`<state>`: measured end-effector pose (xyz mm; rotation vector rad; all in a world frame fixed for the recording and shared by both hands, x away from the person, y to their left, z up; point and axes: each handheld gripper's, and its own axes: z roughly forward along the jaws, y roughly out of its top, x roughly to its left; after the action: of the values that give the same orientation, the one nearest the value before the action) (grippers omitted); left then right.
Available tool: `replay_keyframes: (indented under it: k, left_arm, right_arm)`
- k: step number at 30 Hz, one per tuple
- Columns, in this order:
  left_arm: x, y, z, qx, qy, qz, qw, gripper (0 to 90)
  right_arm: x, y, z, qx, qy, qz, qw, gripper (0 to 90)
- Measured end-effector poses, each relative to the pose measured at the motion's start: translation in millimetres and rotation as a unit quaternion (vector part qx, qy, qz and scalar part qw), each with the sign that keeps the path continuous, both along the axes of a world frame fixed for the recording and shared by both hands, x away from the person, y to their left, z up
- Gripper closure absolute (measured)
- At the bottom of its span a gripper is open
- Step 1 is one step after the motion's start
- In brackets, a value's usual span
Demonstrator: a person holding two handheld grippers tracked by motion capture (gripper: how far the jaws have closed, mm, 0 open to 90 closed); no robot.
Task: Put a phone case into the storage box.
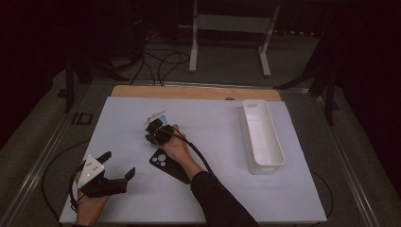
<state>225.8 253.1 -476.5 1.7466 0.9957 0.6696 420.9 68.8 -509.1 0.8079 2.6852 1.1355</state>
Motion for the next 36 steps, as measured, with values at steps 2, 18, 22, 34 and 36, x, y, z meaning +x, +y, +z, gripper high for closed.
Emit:
replay_keyframes:
  k: [2,18,22,34,36]
  left_arm:
    - [-0.1,0.1,0.0,0.000,0.000,0.000,1.0000,0.0]
    - [-0.8,0.6,0.1,0.001,-0.001,0.001,1.0000,0.0]
    - [-0.6,0.0,-0.1,0.002,0.000,0.000,1.0000,0.0]
    - [-0.7,0.6,0.0,0.002,0.000,0.001,1.0000,0.0]
    - [-0.7,1.1,-0.1,0.002,0.001,0.002,1.0000,0.0]
  right_arm:
    - [0.2,2.0,-3.5,-0.006,-0.001,0.004,1.0000,90.0]
    - [4.9,-6.8,-4.4,-0.042,-0.007,-0.021,0.9989,90.0]
    - [9.8,-16.0,-3.3,-0.049,-0.007,-0.039,0.9980,90.0]
    - [13.3,-29.6,-0.6,-0.031,-0.004,-0.062,0.9976,90.0]
    - [13.3,-32.1,1.2,-0.026,-0.006,-0.060,0.9978,90.0]
